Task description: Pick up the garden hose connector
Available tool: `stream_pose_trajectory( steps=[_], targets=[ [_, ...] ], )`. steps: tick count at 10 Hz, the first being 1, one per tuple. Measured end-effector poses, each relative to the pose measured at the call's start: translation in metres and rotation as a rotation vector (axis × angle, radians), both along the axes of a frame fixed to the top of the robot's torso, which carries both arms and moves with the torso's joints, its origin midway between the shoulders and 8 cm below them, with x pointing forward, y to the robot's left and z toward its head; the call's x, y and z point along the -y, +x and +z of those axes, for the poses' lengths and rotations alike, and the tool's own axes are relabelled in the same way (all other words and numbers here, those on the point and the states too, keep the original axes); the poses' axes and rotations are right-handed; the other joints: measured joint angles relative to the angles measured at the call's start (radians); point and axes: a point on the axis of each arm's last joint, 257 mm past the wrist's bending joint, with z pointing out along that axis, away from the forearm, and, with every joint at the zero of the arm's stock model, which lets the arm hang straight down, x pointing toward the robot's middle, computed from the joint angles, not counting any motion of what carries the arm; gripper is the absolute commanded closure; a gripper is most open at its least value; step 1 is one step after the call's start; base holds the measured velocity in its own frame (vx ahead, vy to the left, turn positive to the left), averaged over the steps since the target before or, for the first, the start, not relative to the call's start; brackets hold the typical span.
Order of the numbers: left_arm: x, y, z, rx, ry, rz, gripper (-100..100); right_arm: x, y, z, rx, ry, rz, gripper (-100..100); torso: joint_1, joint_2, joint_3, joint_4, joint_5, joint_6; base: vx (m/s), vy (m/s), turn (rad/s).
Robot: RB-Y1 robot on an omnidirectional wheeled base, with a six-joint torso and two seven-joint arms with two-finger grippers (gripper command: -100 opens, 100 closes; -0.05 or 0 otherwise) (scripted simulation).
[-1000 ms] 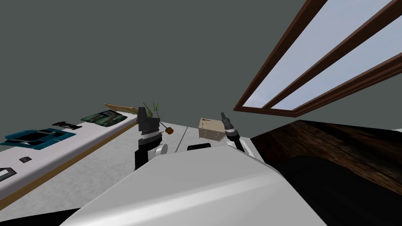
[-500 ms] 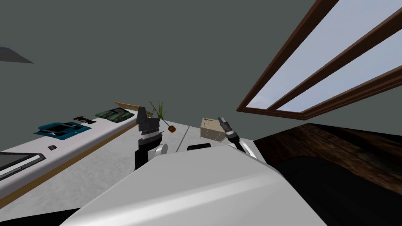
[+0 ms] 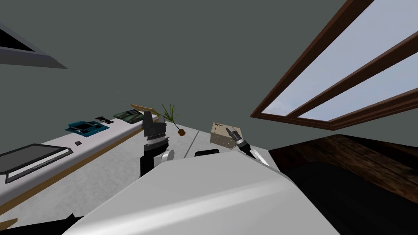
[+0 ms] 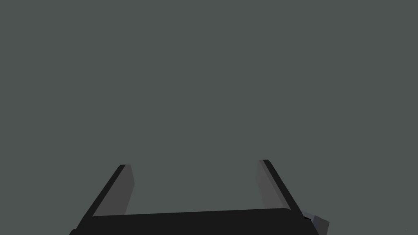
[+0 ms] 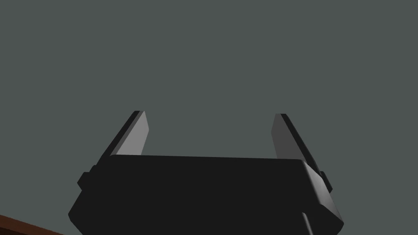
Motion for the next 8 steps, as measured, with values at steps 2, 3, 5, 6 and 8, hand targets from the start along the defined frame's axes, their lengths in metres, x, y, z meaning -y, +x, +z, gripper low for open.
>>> stream_pose_trajectory(
  steps=[2, 3, 5, 6, 8],
  targets=[
    [0.000, 0.000, 0.000, 0.000, 0.000, 0.000, 0, 0.005, -0.001, -0.028, -0.058, -0.072, 0.001, -100, 0.000, -0.001, -0.001, 0.000, 0.000, 0.000, 0.014, 0.022, 0.030],
    [0.000, 0.000, 0.000, 0.000, 0.000, 0.000, 0, 0.008, -0.004, -0.036, -0.073, -0.081, -0.002, -100, -0.001, 0.000, 0.000, 0.000, 0.000, 0.000, 0.018, 0.030, 0.154],
    [0.000, 0.000, 0.000, 0.000, 0.000, 0.000, 0, 0.019, -0.012, -0.063, -0.133, -0.146, 0.000, -100, 0.000, -0.001, 0.000, 0.000, 0.000, 0.000, 0.033, 0.039, 0.112],
    [0.000, 0.000, 0.000, 0.000, 0.000, 0.000, 0, 0.026, -0.018, -0.079, -0.168, -0.191, 0.007, -100, 0.001, -0.002, -0.001, 0.000, 0.000, 0.000, 0.044, 0.036, 0.088],
    [0.000, 0.000, 0.000, 0.000, 0.000, 0.000, 0, 0.037, -0.027, -0.109, -0.234, -0.263, 0.013, -100, 0.000, -0.003, -0.001, -0.001, 0.000, 0.000, 0.050, 0.038, 0.123]
  ],
)
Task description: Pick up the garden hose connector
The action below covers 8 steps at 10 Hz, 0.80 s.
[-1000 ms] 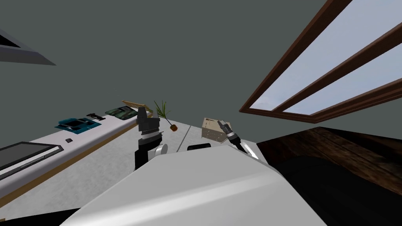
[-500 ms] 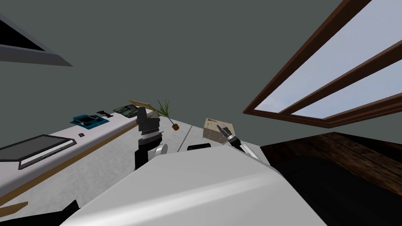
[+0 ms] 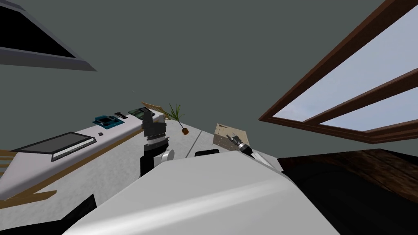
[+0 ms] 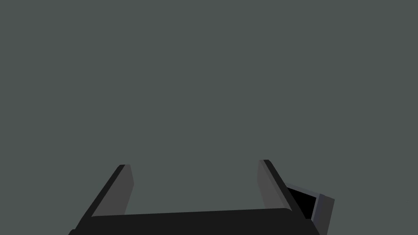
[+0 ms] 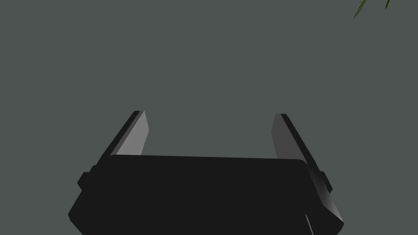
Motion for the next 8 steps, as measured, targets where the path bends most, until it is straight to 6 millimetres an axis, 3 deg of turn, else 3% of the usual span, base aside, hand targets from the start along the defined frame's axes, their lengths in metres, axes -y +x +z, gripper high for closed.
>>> stream_pose_trajectory(
  steps=[2, 3, 5, 8],
  targets=[
    [0.000, 0.000, 0.000, 0.000, 0.000, 0.000, 0, 0.017, -0.015, -0.039, -0.080, -0.074, 0.004, -100, 0.000, -0.001, -0.001, 0.000, 0.000, 0.000, 0.092, 0.053, 0.225],
    [0.000, 0.000, 0.000, 0.000, 0.000, 0.000, 0, 0.031, -0.035, -0.059, -0.138, -0.134, 0.011, -100, 0.001, -0.003, -0.002, -0.001, 0.000, 0.000, 0.101, 0.053, 0.076],
    [0.000, 0.000, 0.000, 0.000, 0.000, 0.000, 0, 0.051, -0.047, -0.088, -0.214, -0.215, 0.025, -100, 0.002, -0.004, -0.002, -0.001, 0.000, 0.000, 0.136, 0.063, 0.213],
    [0.000, 0.000, 0.000, 0.000, 0.000, 0.000, 0, 0.084, -0.089, -0.130, -0.346, -0.347, 0.053, -100, 0.001, -0.005, -0.003, -0.001, 0.000, 0.000, 0.113, 0.036, 0.113]
  ],
)
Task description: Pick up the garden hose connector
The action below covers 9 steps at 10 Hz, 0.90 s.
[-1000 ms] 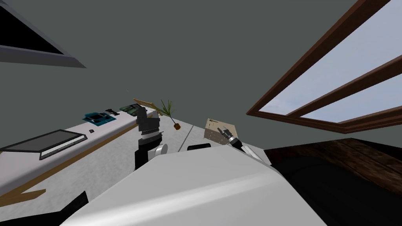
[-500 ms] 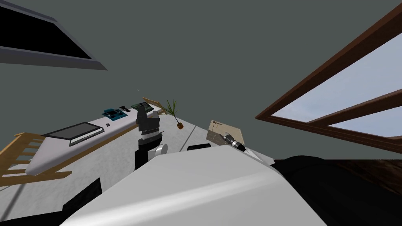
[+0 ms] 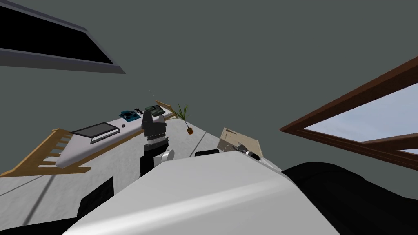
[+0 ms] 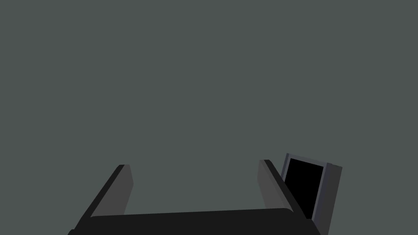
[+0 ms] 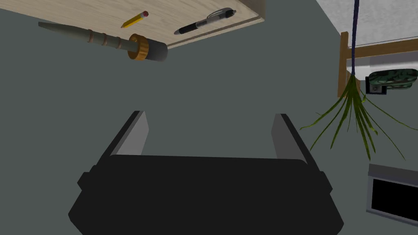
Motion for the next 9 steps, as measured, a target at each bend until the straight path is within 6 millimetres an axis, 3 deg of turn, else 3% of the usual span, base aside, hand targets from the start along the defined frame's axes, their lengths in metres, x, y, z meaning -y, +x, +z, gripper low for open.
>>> stream_pose_trajectory(
  steps=[4, 9],
  targets=[
    [0.000, 0.000, 0.000, 0.000, 0.000, 0.000, 0, 0.038, -0.043, -0.038, -0.141, -0.129, 0.028, -100, -0.002, 0.000, 0.000, 0.000, 0.000, 0.000, 0.115, 0.019, 0.131],
    [0.000, 0.000, 0.000, 0.000, 0.000, 0.000, 0, 0.085, -0.092, -0.063, -0.284, -0.253, 0.054, -100, -0.001, 0.002, 0.001, 0.000, 0.000, 0.000, 0.106, 0.010, 0.093]
  ],
)
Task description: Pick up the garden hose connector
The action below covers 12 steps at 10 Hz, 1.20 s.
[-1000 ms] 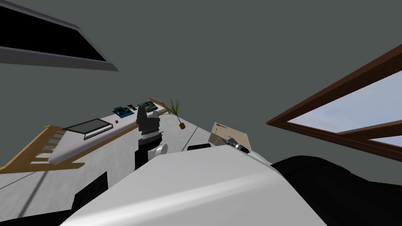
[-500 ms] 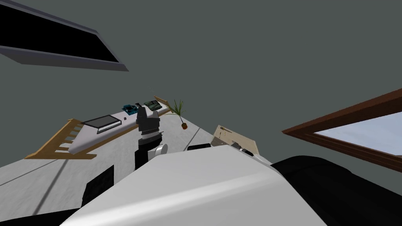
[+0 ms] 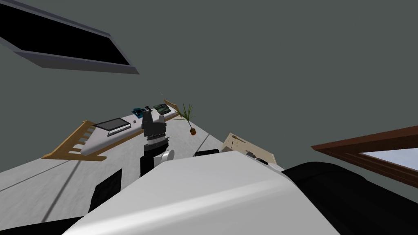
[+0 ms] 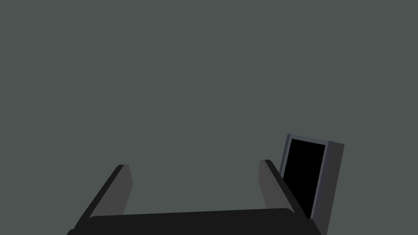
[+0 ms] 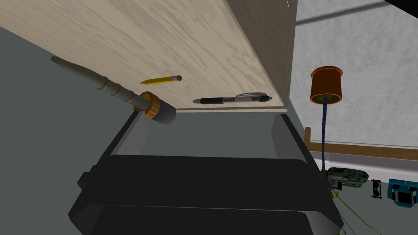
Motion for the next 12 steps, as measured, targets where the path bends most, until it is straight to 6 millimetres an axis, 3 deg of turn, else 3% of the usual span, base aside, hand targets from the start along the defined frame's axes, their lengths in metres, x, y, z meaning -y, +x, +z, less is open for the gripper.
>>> stream_pose_trajectory(
  steps=[5, 8, 12],
  targets=[
    [0.000, 0.000, 0.000, 0.000, 0.000, 0.000, 0, 0.061, -0.069, -0.017, -0.186, -0.154, 0.039, -100, -0.001, -0.005, -0.003, -0.001, 0.000, 0.000, 0.168, -0.009, 0.126],
    [0.000, 0.000, 0.000, 0.000, 0.000, 0.000, 0, 0.087, -0.093, -0.022, -0.264, -0.215, 0.050, -100, -0.001, -0.001, -0.001, 0.000, 0.000, 0.001, 0.126, -0.011, 0.099],
    [0.000, 0.000, 0.000, 0.000, 0.000, 0.000, 0, 0.125, -0.155, -0.026, -0.428, -0.311, 0.095, -100, -0.001, -0.010, -0.006, -0.002, 0.000, 0.000, 0.233, -0.013, 0.143]
  ],
)
